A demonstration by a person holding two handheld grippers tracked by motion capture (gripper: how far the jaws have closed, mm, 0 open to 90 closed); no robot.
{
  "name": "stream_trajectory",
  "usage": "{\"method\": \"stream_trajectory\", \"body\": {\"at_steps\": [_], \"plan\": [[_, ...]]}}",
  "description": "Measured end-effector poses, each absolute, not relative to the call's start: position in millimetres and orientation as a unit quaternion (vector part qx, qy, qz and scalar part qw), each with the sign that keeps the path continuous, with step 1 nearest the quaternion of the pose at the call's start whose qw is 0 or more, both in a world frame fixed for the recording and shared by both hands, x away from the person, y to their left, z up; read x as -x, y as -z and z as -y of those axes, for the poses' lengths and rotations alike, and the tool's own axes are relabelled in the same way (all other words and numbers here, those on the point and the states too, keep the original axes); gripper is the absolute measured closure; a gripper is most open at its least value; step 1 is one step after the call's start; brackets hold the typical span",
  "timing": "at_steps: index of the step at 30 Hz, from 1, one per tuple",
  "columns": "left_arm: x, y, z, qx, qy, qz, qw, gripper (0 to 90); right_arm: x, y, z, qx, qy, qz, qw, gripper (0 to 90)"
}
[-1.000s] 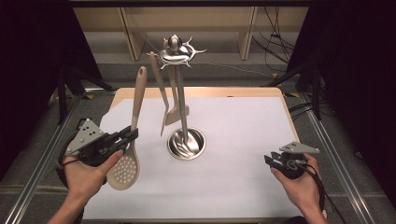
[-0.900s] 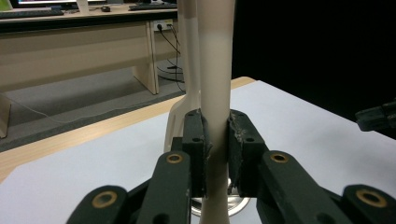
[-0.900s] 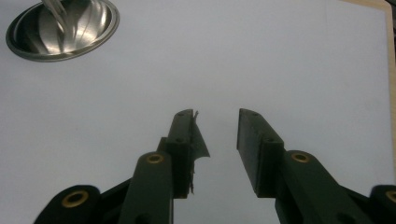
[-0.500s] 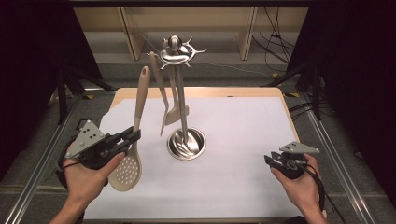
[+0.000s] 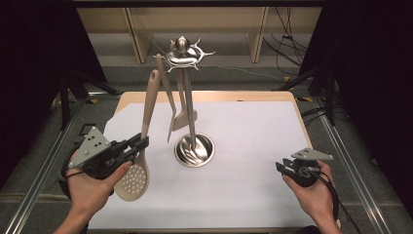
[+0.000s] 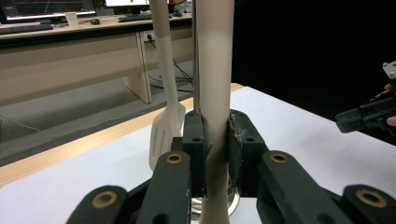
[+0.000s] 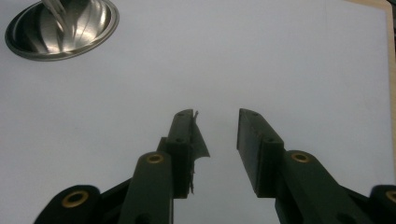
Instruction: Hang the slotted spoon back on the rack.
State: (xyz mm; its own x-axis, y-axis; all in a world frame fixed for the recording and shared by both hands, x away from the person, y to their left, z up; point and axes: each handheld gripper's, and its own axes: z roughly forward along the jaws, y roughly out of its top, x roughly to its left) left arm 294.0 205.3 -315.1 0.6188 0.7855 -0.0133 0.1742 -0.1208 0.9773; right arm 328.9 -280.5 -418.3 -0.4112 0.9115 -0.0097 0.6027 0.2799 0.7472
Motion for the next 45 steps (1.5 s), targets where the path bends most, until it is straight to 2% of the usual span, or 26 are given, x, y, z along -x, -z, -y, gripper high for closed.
{"method": "stream_trajectory", "body": {"at_steps": [6, 7, 11, 14, 19, 27, 32, 35, 45], "plan": [[-296, 314, -202, -0.703, -0.273, -0.328, 0.569, 78.0, -330, 419, 281, -0.488, -0.344, -0.768, 0.233, 66.9], [-297, 314, -202, -0.703, -0.273, -0.327, 0.569, 77.9, -328, 417, 279, -0.501, -0.341, -0.764, 0.219, 66.9], [-298, 313, -200, -0.704, -0.274, -0.326, 0.569, 78.0, -329, 419, 280, -0.490, -0.346, -0.766, 0.231, 66.9], [-299, 313, -199, -0.705, -0.274, -0.327, 0.566, 78.0, -328, 417, 280, -0.500, -0.342, -0.765, 0.217, 66.9], [-302, 312, -198, -0.708, -0.276, -0.329, 0.561, 78.0, -329, 416, 282, -0.489, -0.337, -0.772, 0.229, 66.9], [-306, 312, -195, -0.710, -0.276, -0.332, 0.557, 78.0, -327, 416, 279, -0.507, -0.338, -0.764, 0.211, 66.9], [-307, 312, -194, -0.711, -0.275, -0.332, 0.556, 77.9, -328, 416, 280, -0.506, -0.339, -0.764, 0.212, 66.9], [-308, 312, -192, -0.710, -0.275, -0.333, 0.556, 77.9, -329, 416, 282, -0.490, -0.337, -0.770, 0.230, 66.9], [-315, 312, -186, -0.713, -0.271, -0.337, 0.552, 77.9, -329, 415, 283, -0.491, -0.337, -0.770, 0.230, 66.9]]}}
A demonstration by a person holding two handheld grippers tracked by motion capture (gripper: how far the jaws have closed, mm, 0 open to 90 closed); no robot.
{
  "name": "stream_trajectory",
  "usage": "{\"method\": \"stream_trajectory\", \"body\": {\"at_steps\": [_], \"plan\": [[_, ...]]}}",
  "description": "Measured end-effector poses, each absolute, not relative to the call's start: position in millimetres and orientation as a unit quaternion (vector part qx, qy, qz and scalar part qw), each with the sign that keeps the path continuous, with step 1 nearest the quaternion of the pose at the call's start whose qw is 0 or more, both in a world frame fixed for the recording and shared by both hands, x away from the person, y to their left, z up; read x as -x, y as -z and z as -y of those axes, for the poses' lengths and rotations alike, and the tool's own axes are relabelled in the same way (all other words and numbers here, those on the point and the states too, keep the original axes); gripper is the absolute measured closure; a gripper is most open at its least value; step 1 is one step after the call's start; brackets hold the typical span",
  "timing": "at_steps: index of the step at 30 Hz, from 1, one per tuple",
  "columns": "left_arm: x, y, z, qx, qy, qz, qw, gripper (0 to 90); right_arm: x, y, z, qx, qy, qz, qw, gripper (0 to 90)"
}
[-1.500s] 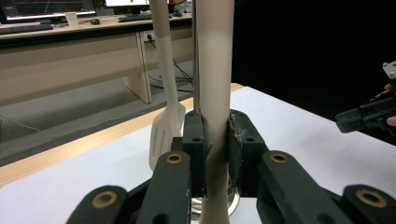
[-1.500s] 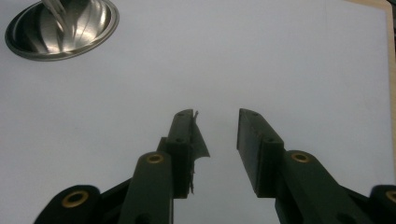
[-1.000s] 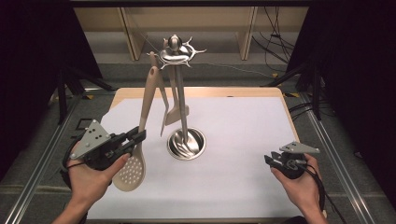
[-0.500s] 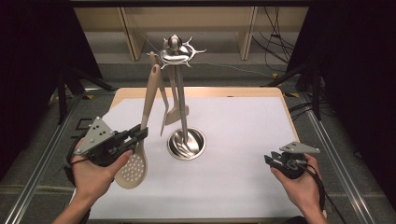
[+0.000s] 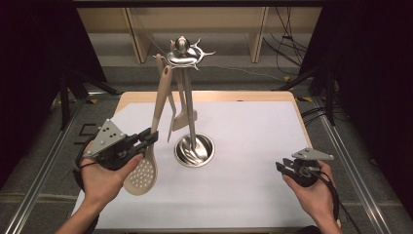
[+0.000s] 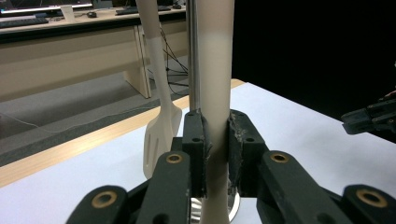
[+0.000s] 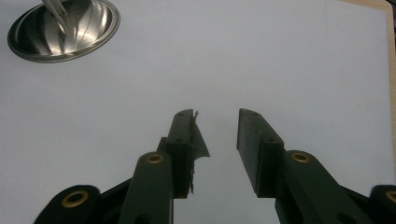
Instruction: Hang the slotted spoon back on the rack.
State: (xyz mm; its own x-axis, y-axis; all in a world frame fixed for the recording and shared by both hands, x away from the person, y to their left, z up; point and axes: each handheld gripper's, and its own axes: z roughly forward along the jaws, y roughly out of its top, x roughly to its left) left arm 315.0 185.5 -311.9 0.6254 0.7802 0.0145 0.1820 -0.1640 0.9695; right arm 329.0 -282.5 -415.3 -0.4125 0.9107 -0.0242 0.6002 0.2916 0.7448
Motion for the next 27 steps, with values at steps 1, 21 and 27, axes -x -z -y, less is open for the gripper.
{"method": "stream_trajectory", "body": {"at_steps": [1, 21, 27], "plan": [[-316, 312, -184, -0.713, -0.271, -0.338, 0.551, 77.9, -329, 416, 282, -0.491, -0.342, -0.769, 0.225, 66.9], [-335, 320, -168, -0.717, -0.259, -0.348, 0.546, 77.7, -329, 416, 284, -0.491, -0.341, -0.770, 0.224, 66.8], [-342, 323, -164, -0.719, -0.257, -0.349, 0.543, 77.7, -329, 417, 285, -0.492, -0.341, -0.769, 0.224, 66.7]]}}
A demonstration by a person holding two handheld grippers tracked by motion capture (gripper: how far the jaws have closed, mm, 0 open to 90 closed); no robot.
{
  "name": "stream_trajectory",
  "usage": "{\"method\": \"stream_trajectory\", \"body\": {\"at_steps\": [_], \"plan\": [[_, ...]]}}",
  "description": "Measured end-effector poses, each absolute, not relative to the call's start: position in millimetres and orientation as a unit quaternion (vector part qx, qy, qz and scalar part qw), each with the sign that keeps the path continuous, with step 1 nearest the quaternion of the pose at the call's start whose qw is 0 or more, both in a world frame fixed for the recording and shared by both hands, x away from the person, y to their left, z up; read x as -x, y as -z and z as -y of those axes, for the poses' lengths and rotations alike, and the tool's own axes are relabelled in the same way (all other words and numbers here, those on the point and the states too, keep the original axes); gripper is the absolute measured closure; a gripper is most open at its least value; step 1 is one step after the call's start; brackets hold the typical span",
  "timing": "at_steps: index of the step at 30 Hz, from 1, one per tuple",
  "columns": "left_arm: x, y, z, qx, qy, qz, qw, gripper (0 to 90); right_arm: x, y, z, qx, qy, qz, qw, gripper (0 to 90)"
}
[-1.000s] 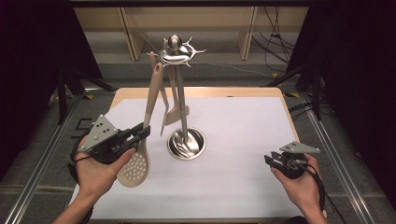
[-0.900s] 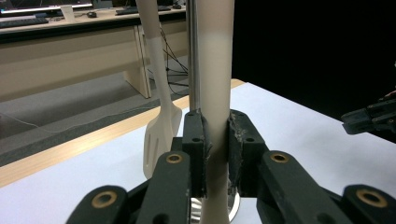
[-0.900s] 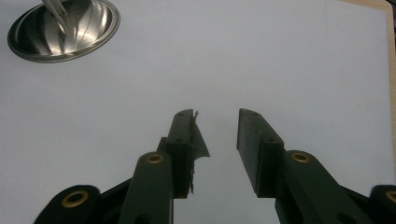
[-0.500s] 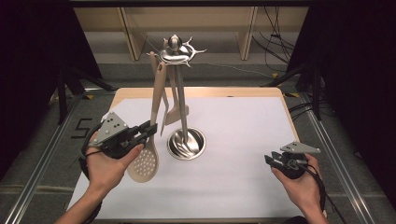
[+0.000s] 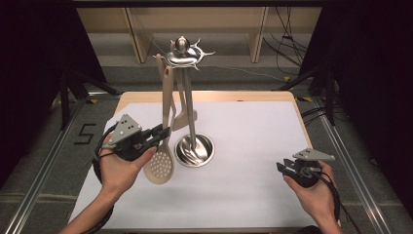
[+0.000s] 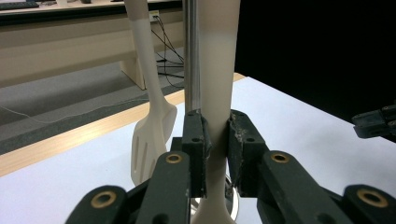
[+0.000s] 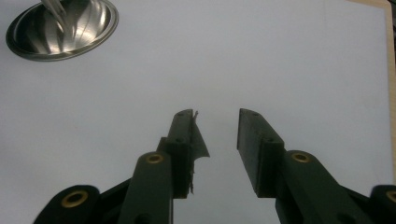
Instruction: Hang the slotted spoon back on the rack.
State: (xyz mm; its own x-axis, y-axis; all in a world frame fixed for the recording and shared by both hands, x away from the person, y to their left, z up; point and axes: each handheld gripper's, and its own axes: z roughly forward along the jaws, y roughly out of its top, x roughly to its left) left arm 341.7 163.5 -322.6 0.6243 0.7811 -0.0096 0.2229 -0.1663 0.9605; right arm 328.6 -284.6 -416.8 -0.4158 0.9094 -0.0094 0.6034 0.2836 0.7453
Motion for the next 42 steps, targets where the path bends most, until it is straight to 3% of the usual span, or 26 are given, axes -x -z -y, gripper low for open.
{"method": "stream_trajectory", "body": {"at_steps": [5, 42], "plan": [[-347, 324, -159, -0.718, -0.253, -0.354, 0.543, 77.6, -327, 417, 282, -0.506, -0.341, -0.764, 0.210, 66.7], [-359, 329, -151, -0.718, -0.258, -0.345, 0.546, 76.9, -329, 419, 286, -0.482, -0.341, -0.774, 0.230, 66.0]]}}
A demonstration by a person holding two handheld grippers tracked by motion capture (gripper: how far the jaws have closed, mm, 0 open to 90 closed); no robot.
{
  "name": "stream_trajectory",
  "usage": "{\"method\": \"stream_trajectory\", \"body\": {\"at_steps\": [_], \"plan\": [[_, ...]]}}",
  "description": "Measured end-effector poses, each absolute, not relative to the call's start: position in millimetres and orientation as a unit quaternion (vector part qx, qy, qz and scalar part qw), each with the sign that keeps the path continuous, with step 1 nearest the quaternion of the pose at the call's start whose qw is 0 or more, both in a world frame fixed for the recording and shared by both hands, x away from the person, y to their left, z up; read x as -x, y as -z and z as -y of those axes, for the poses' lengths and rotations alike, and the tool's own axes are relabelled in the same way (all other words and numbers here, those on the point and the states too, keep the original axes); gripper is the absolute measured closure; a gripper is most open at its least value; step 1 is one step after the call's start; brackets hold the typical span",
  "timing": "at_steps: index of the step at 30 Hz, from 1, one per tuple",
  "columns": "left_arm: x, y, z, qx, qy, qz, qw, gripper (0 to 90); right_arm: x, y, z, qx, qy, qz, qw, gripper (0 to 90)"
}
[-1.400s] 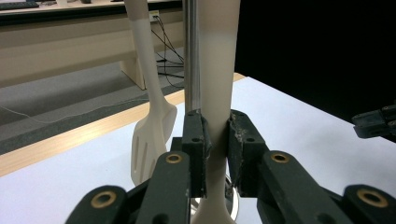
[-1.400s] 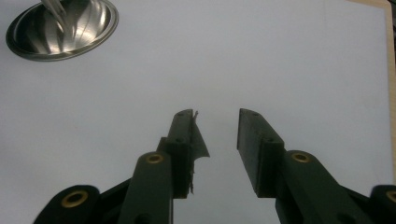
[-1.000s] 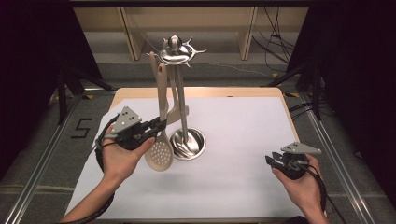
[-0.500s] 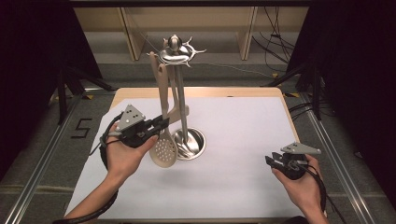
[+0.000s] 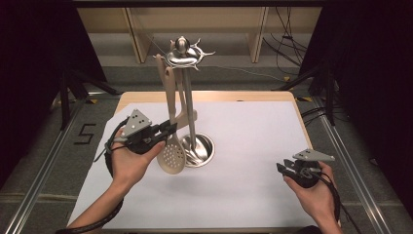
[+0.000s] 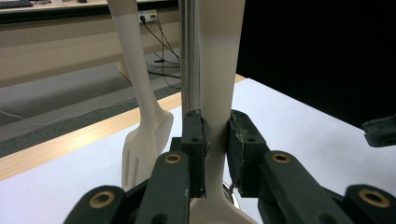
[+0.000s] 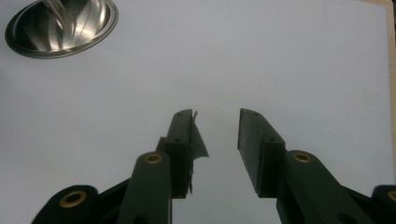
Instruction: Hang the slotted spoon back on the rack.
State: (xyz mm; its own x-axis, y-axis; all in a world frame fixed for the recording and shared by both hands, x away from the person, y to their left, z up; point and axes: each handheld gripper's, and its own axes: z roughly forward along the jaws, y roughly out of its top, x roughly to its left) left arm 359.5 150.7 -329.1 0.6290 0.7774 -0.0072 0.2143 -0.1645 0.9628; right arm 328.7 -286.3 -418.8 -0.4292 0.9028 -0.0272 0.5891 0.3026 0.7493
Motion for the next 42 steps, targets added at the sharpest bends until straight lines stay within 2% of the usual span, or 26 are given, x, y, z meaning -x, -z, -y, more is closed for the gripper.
{"method": "stream_trajectory", "body": {"at_steps": [23, 33, 36, 42], "plan": [[-336, 328, -184, -0.701, -0.271, -0.347, 0.561, 72.6, -328, 418, 285, -0.488, -0.339, -0.772, 0.226, 65.2], [-325, 345, -215, -0.689, -0.287, -0.370, 0.553, 69.4, -329, 419, 283, -0.495, -0.347, -0.767, 0.216, 64.7], [-323, 352, -223, -0.685, -0.291, -0.382, 0.547, 68.4, -329, 417, 284, -0.485, -0.337, -0.773, 0.233, 64.6], [-319, 371, -235, -0.682, -0.294, -0.397, 0.540, 66.5, -327, 418, 280, -0.503, -0.339, -0.766, 0.215, 64.0]]}}
